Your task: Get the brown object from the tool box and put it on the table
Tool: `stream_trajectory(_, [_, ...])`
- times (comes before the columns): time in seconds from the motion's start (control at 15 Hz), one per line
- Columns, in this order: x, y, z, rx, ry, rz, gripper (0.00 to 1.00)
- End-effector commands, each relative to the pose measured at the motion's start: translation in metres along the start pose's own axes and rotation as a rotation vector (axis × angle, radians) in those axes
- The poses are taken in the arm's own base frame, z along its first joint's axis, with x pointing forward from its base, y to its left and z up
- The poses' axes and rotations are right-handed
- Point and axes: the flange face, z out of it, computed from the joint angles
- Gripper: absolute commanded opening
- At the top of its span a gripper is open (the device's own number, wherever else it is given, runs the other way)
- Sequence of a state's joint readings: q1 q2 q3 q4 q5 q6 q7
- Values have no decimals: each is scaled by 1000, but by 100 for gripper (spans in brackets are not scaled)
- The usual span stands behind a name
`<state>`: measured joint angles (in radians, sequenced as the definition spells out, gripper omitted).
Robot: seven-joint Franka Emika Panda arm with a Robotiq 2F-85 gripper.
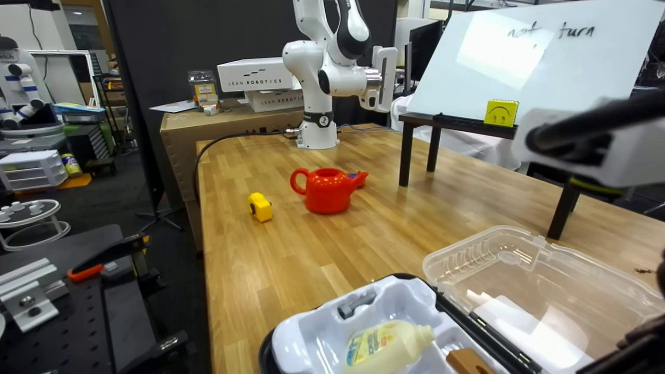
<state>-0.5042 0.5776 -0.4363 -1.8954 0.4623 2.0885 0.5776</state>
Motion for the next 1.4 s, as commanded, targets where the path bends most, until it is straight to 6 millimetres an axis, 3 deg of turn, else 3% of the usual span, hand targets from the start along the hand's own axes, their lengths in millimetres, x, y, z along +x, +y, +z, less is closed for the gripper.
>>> stream_trajectory(0.0, [-3,-1,12,-7,22,15,100])
stream_trajectory(0.67, [-12,-15,45,-66,34,18,100])
stream_trajectory(1.33, [-14,-15,51,-100,42,12,100])
